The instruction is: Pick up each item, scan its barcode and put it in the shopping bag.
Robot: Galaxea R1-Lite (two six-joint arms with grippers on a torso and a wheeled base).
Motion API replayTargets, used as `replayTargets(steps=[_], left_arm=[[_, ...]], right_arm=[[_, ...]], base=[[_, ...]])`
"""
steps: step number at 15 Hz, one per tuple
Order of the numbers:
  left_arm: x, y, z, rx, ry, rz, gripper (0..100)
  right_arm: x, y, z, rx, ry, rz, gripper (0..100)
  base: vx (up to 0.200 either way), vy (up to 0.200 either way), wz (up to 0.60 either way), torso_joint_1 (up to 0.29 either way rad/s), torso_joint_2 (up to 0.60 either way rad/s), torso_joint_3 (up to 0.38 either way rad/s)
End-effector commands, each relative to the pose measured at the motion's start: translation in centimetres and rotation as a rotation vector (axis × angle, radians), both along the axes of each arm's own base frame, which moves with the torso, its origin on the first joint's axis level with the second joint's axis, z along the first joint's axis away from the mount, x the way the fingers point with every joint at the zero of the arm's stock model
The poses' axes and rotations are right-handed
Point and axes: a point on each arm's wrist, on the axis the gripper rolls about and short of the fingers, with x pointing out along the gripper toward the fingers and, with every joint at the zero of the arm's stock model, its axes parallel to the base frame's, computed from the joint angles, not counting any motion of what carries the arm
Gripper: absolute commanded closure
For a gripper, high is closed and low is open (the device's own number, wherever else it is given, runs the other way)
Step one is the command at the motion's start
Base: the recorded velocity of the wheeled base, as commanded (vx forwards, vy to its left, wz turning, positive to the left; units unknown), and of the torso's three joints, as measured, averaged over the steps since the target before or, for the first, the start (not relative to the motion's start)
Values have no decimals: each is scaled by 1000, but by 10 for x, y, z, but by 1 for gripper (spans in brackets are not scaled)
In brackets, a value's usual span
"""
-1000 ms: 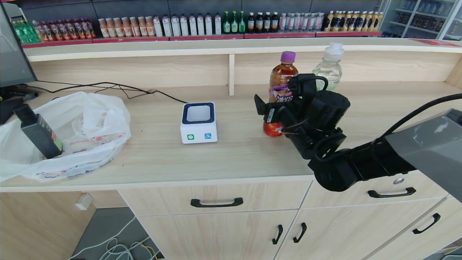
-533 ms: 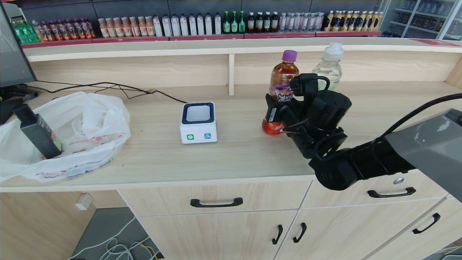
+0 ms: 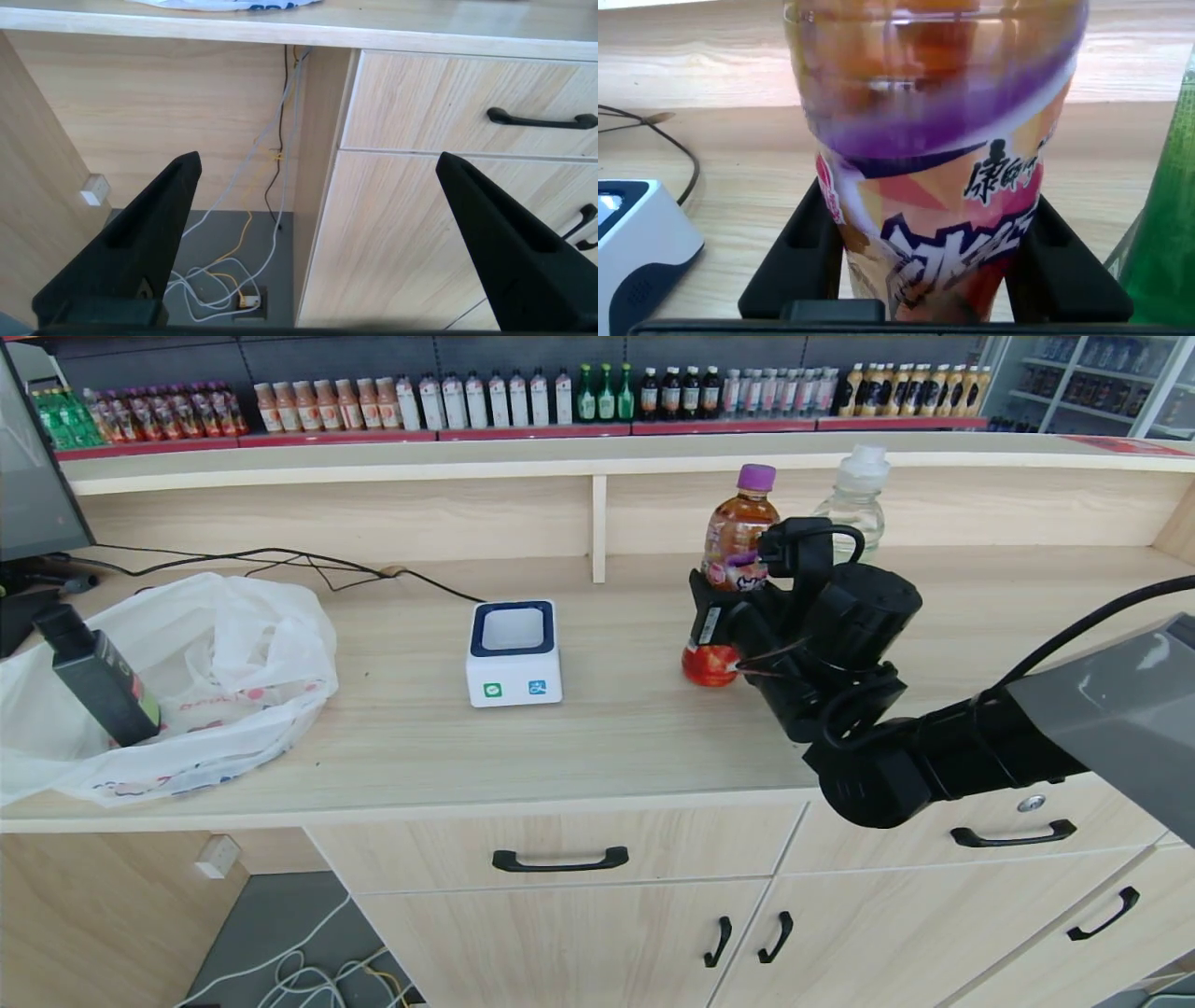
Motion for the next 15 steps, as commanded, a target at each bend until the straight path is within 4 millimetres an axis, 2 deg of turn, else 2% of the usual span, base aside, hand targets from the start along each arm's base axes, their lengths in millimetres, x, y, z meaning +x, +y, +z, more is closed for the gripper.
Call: replayTargets(steps=[1,3,7,10,15], left_arm=[[0,0,0,0,0,1,0],[0,0,0,0,0,1,0],[0,0,0,0,0,1,0],[0,0,0,1,0,1,0],[0,0,0,0,0,1,0]], right_arm=[[-4,-2,5,2,-27,-2,100],[-9,-5,9,-3,-43,-5,100],[-23,-13,34,20,-93,-14,100],[-41,-23,55,16,-124,-18,100],[-97,-53,75,-7,-144,-25,100]], base=[[0,0,0,0,0,0],[0,0,0,0,0,0],[0,0,0,0,0,0],[0,0,0,0,0,0],[0,0,0,0,0,0]])
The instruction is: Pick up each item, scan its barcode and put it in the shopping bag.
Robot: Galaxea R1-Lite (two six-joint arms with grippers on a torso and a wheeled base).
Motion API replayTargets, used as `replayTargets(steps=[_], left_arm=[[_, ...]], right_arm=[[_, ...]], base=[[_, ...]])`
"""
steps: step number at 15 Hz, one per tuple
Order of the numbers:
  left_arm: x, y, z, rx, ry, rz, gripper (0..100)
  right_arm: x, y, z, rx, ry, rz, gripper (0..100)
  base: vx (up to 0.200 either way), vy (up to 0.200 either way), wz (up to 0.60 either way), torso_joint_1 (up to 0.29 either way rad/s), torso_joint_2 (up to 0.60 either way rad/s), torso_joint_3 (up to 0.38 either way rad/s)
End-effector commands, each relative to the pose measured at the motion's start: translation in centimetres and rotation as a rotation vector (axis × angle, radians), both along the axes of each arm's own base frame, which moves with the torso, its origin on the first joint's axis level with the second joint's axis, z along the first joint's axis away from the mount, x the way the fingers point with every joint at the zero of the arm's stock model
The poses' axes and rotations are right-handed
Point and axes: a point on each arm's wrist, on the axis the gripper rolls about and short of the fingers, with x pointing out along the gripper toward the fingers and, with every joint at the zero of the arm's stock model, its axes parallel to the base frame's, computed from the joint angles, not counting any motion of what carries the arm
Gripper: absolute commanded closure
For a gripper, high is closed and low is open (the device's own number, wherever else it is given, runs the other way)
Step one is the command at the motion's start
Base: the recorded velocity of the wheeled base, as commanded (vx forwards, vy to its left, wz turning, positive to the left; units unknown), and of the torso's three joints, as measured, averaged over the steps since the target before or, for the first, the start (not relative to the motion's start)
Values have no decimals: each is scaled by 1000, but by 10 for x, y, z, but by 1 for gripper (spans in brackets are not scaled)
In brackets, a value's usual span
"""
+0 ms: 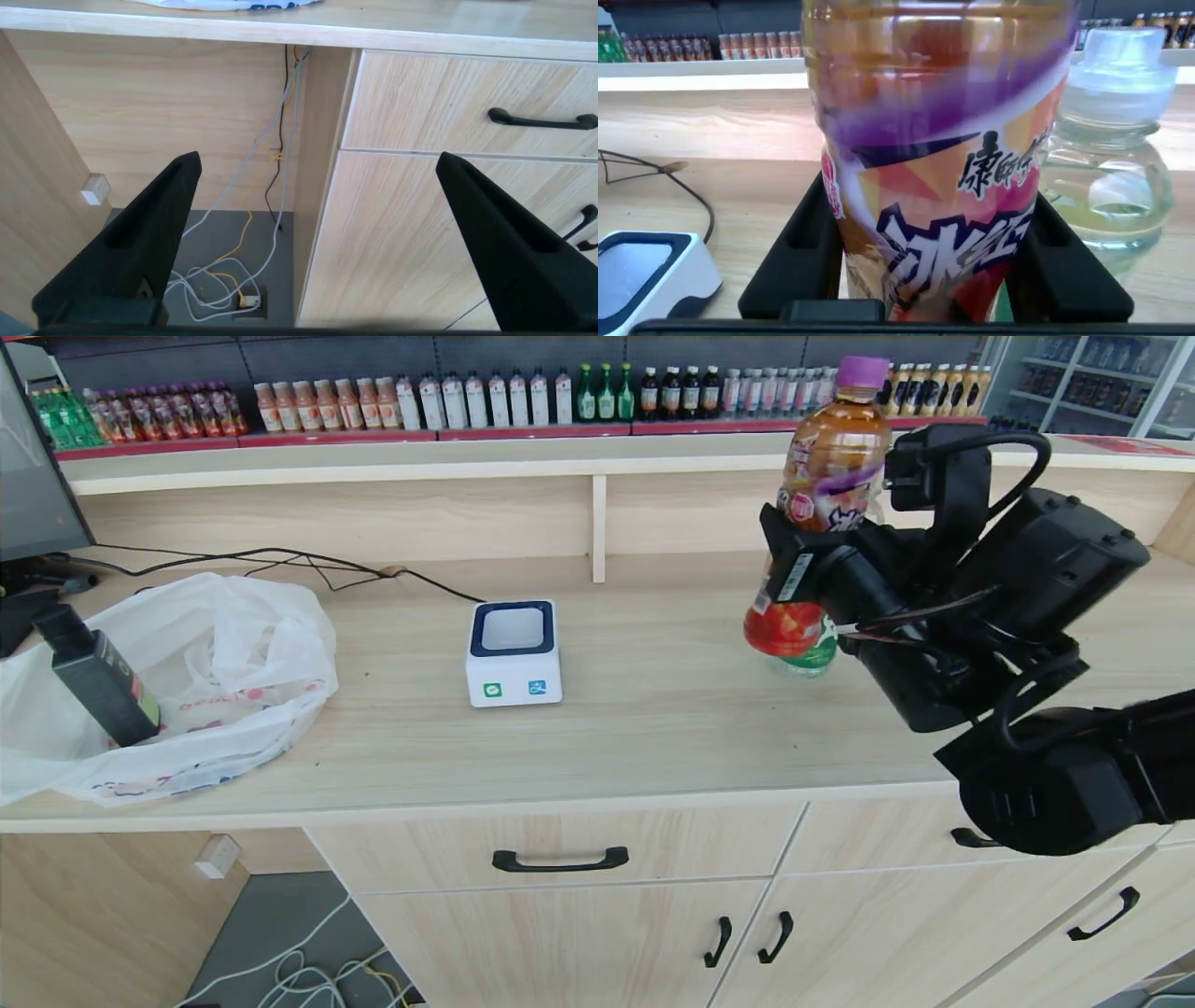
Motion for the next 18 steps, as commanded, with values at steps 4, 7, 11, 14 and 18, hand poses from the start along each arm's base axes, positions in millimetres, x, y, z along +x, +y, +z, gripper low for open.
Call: replayTargets(steps=[4,7,11,14,18], left_arm=[[0,0,0,0,0,0,0],[0,0,0,1,0,0,0],[0,0,0,1,0,0,0],[0,0,0,0,0,0,0],[0,0,0,0,0,0,0]], right_arm=[[-72,-31,9,-8,1,40,100],[-81,-33,5,12,14,68,100],[-91,-32,-8,70,63,146,100],[-96,-33,-4,107,47,249,100],[-106,-36,-7,156,75,407,100]], base=[[0,0,0,0,0,0],[0,0,0,0,0,0],[0,0,0,0,0,0],[0,0,0,0,0,0],[0,0,0,0,0,0]])
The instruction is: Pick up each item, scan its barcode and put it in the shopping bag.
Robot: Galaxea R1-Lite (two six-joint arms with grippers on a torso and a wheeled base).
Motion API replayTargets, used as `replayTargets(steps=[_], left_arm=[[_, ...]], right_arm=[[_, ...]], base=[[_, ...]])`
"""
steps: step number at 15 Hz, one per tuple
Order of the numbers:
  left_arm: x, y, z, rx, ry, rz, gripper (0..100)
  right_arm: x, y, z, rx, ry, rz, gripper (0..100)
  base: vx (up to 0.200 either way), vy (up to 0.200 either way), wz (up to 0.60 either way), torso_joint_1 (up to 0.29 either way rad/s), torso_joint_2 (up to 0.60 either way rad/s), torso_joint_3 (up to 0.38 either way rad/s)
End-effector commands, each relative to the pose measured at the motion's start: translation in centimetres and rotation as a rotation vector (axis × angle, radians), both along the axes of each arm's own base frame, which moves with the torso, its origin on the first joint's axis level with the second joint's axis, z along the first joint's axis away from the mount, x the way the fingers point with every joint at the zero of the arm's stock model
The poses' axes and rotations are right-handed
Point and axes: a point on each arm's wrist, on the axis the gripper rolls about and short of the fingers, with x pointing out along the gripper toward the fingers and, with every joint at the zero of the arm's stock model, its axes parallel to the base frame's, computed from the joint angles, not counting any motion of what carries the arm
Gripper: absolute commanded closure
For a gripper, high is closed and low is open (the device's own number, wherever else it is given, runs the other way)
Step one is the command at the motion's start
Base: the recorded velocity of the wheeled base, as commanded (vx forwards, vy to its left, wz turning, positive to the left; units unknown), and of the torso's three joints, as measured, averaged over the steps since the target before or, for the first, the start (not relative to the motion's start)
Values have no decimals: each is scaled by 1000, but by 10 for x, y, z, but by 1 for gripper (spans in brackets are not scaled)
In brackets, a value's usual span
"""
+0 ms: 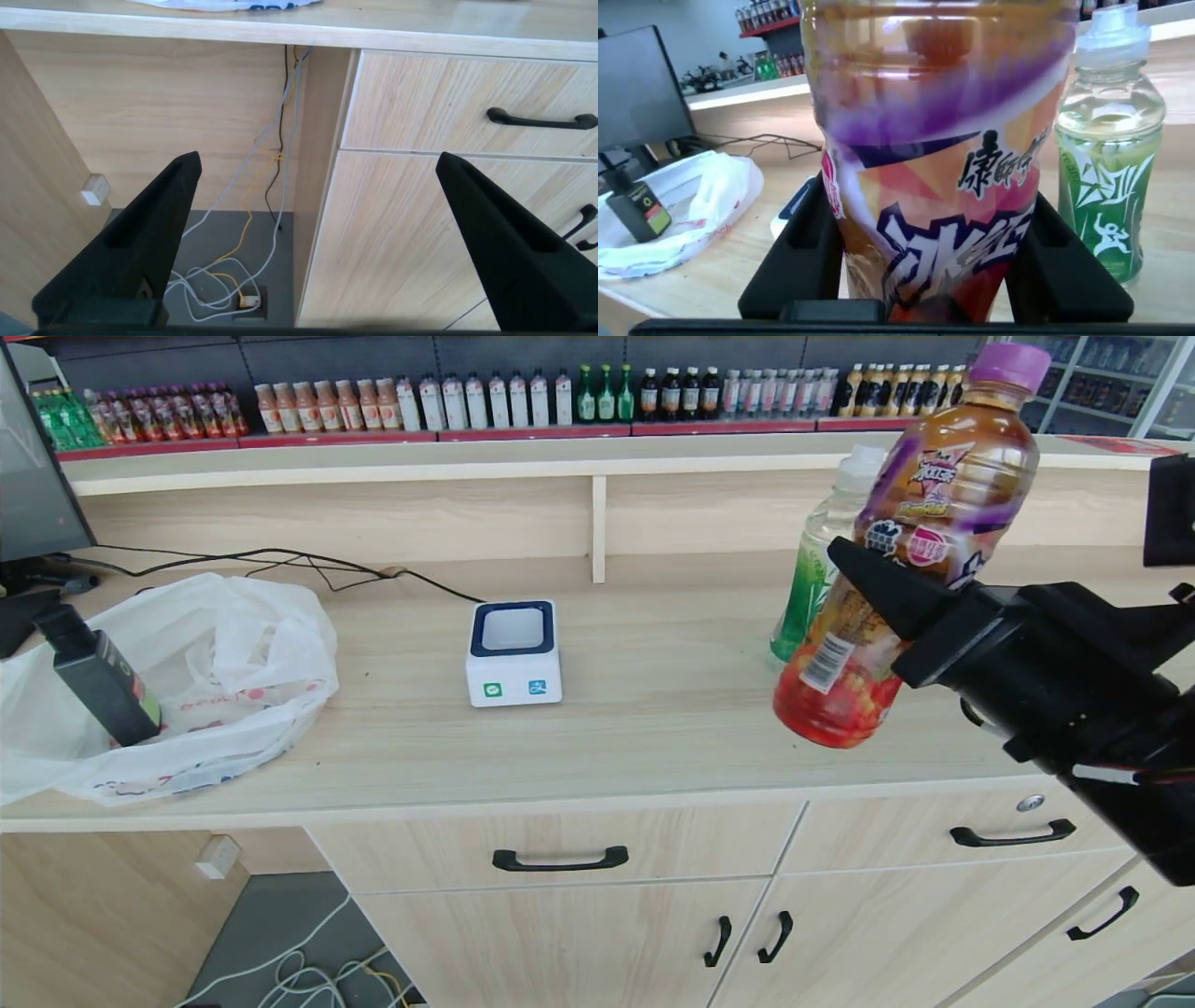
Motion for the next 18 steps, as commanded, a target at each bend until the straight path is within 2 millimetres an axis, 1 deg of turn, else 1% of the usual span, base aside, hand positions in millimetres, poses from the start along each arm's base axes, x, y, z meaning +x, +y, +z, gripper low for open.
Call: replayTargets(steps=[1,2,4,6,8,11,14,18], left_arm=[[0,0,0,0,0,0,0],[0,0,0,0,0,0,0],[0,0,0,0,0,0,0],[0,0,0,0,0,0,0],[0,0,0,1,0,0,0],[0,0,0,1,0,0,0],[0,0,0,0,0,0,0],[0,0,0,0,0,0,0]], right_arm=[[-6,0,1,31,7,101,100],[-7,0,-1,43,10,144,100],[-13,0,-11,32,6,258,100],[-14,1,-14,63,36,352,100],[-13,2,-11,114,44,401,100],[-16,3,-11,169,20,554,100],[-19,6,-7,181,31,669,100],[-41,34,-6,178,52,842,100]], base=[[0,0,0,0,0,0],[0,0,0,0,0,0],[0,0,0,0,0,0],[0,0,0,0,0,0],[0,0,0,0,0,0],[0,0,0,0,0,0],[0,0,0,0,0,0],[0,0,0,0,0,0]])
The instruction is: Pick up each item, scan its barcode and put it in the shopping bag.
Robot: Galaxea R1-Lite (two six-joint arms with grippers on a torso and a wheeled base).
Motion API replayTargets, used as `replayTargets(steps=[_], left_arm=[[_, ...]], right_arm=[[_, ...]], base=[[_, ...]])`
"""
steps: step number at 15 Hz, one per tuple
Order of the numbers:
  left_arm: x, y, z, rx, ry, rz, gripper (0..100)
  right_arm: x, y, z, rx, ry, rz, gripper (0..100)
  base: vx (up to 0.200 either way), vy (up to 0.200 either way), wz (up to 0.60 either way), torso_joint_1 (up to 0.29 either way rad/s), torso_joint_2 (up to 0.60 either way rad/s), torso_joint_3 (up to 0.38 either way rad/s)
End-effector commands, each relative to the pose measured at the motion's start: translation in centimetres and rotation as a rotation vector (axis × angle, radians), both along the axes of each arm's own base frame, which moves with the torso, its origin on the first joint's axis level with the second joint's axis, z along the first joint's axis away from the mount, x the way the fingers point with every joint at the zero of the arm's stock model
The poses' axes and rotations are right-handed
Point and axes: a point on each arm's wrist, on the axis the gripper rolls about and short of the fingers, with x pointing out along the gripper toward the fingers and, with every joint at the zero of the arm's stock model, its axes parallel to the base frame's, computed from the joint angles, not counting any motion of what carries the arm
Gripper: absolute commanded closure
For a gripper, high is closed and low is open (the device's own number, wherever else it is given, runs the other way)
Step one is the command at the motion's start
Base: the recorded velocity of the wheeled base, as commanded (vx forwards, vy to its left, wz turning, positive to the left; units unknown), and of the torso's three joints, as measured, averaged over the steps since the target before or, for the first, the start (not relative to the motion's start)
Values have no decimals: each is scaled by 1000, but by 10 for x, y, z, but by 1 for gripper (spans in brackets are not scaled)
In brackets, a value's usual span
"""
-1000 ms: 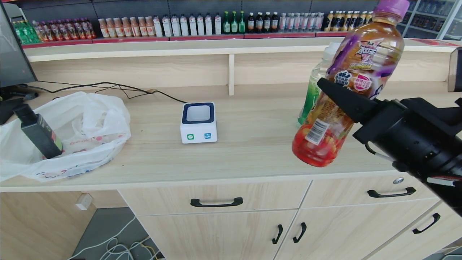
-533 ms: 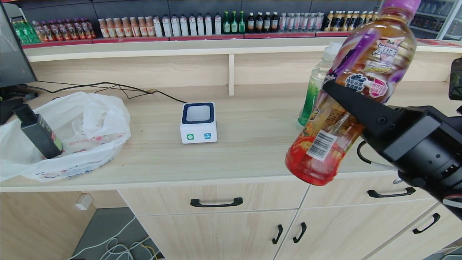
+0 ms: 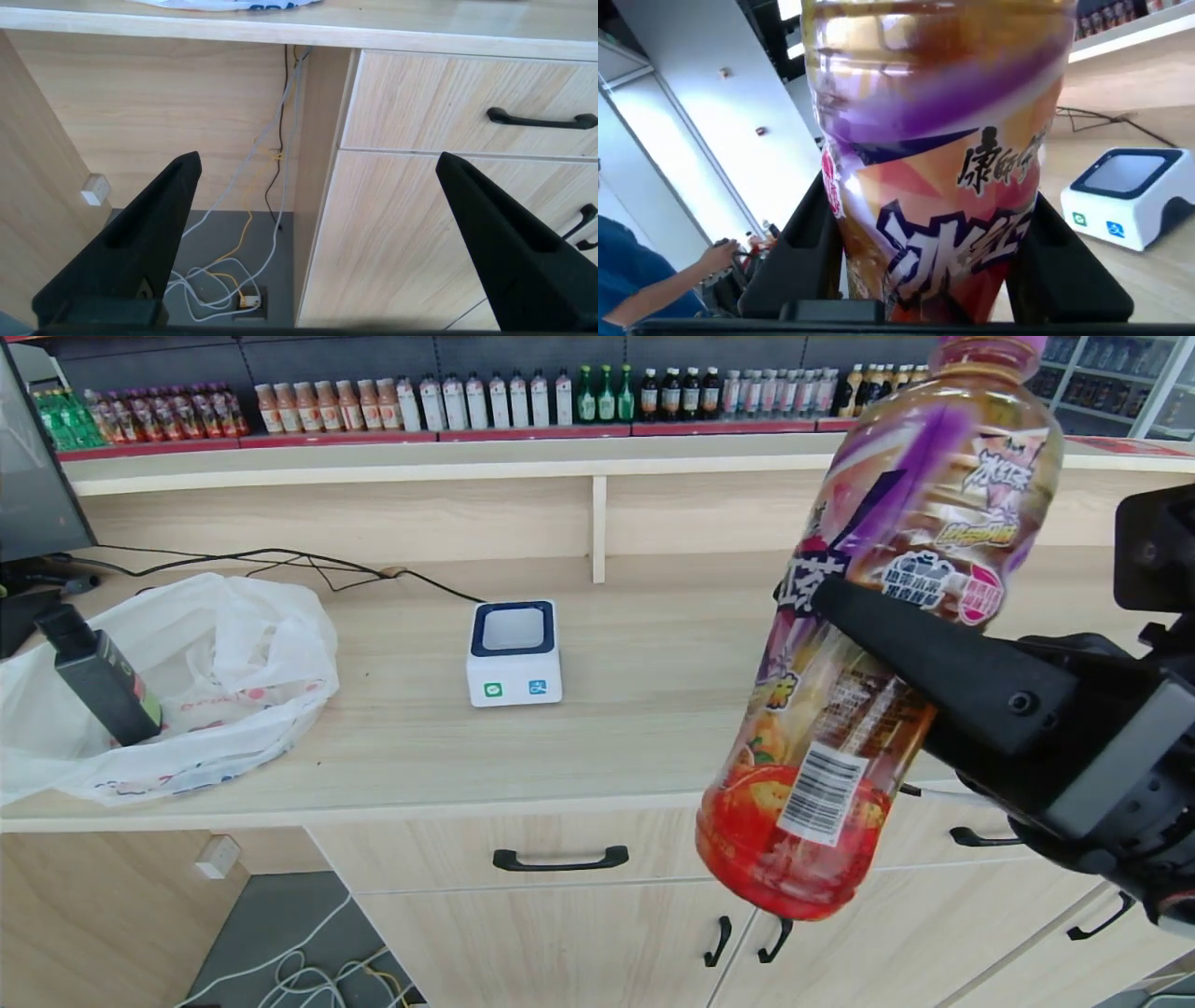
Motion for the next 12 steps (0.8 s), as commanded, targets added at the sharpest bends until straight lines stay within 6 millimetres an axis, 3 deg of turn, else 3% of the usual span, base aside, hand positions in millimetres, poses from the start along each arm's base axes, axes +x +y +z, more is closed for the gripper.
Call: replayTargets(steps=[1,12], left_arm=[[0,0,0,0,0,0,0],[0,0,0,1,0,0,0]], right_arm=[[-7,14,-1,-3,7,64,100],[11,33,21,72,-9,101,100]], base=[[0,0,0,0,0,0],[0,0,0,0,0,0]])
